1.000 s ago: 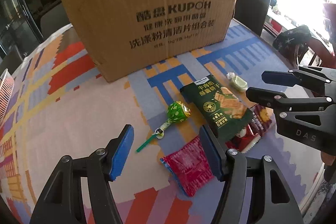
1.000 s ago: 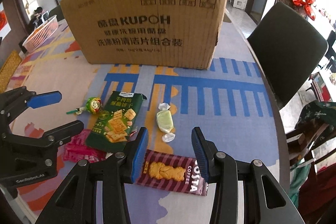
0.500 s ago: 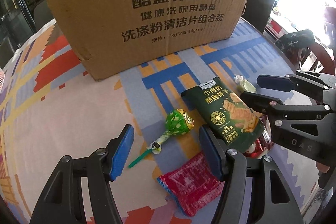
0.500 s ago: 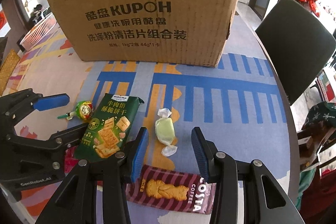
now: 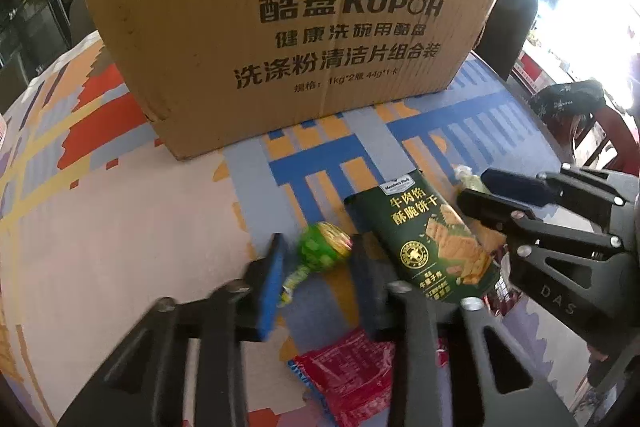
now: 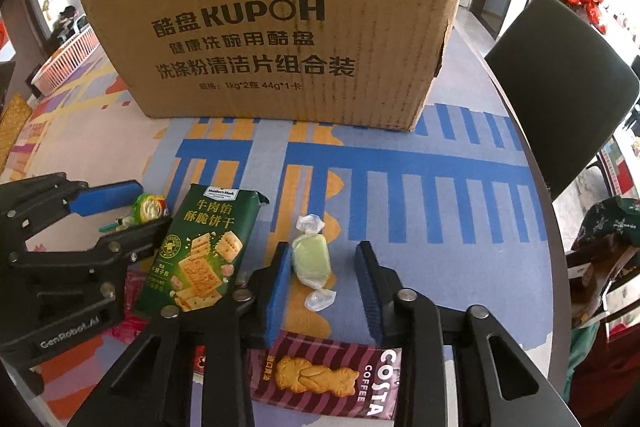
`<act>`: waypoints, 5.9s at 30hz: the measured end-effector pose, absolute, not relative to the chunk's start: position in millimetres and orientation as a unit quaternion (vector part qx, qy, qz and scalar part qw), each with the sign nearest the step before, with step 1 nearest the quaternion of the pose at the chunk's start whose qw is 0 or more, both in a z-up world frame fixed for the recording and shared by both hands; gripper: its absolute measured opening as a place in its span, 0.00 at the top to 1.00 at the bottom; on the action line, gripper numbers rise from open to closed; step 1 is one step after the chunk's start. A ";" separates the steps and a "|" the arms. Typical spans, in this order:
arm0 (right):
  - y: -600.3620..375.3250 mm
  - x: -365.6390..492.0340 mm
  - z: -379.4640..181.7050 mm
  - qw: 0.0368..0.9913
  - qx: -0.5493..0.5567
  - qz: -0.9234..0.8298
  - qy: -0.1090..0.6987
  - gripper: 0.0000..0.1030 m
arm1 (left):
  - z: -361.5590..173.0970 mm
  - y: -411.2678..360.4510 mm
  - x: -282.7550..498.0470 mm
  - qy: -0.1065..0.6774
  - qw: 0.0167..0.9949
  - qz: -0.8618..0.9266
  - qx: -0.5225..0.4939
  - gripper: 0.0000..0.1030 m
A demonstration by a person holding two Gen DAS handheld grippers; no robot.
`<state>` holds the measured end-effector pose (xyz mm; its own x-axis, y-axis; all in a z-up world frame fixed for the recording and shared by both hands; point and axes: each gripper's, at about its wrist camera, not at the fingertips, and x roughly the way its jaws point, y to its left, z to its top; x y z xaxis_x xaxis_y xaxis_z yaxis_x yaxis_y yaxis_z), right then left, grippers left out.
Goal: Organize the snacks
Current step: 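Grasp the pale green wrapped candy with the right tool while the left tool grasps the green lollipop, then lift the candy and lollipop and carry them over the box, then open both tools to drop the candy and lollipop into the box, then move both tools back down to the COSTA pack and green cracker pack, then grasp the COSTA coffee biscuit pack with the right tool while the left tool grasps the green cracker pack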
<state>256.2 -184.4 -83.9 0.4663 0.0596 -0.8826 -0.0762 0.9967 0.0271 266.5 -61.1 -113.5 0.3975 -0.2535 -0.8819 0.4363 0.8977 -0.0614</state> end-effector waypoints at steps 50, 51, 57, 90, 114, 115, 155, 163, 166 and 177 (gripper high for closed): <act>-170.6 215.2 104.1 0.944 0.018 0.091 0.318 0.81 | 76.1 -37.3 230.5 0.326 0.923 -0.202 0.036 0.75; -170.0 215.9 106.5 0.945 0.018 0.091 0.315 0.81 | 78.5 -37.4 234.3 0.326 0.923 -0.203 0.032 0.75; -169.6 232.0 120.1 0.949 0.020 0.090 0.302 0.81 | 87.9 -38.4 255.5 0.327 0.924 -0.197 0.028 0.75; -189.8 327.1 96.0 0.939 0.017 0.036 0.343 0.51 | 72.7 -44.3 321.6 0.338 0.929 -0.131 0.078 0.47; -202.5 208.1 70.1 0.932 0.018 0.030 0.362 0.51 | 26.1 -67.7 213.3 0.382 0.902 -0.188 0.072 0.43; -204.0 206.0 66.7 0.929 0.016 0.030 0.368 0.51 | 21.5 -70.1 211.0 0.386 0.900 -0.187 0.073 0.43; -202.6 197.0 -66.0 0.821 -0.153 0.204 0.511 0.36 | -91.1 -124.0 227.5 0.493 0.849 -0.164 0.092 0.39; -200.8 209.4 -66.6 0.821 -0.162 0.220 0.501 0.32 | -102.6 -122.0 240.8 0.514 0.839 -0.160 0.077 0.39; -197.4 211.3 -65.8 0.818 -0.169 0.232 0.499 0.32 | -104.4 -119.9 241.6 0.519 0.837 -0.161 0.070 0.40; -181.9 210.9 -75.9 0.794 -0.241 0.278 0.485 0.28 | -109.0 -108.0 241.1 0.529 0.830 -0.171 0.039 0.56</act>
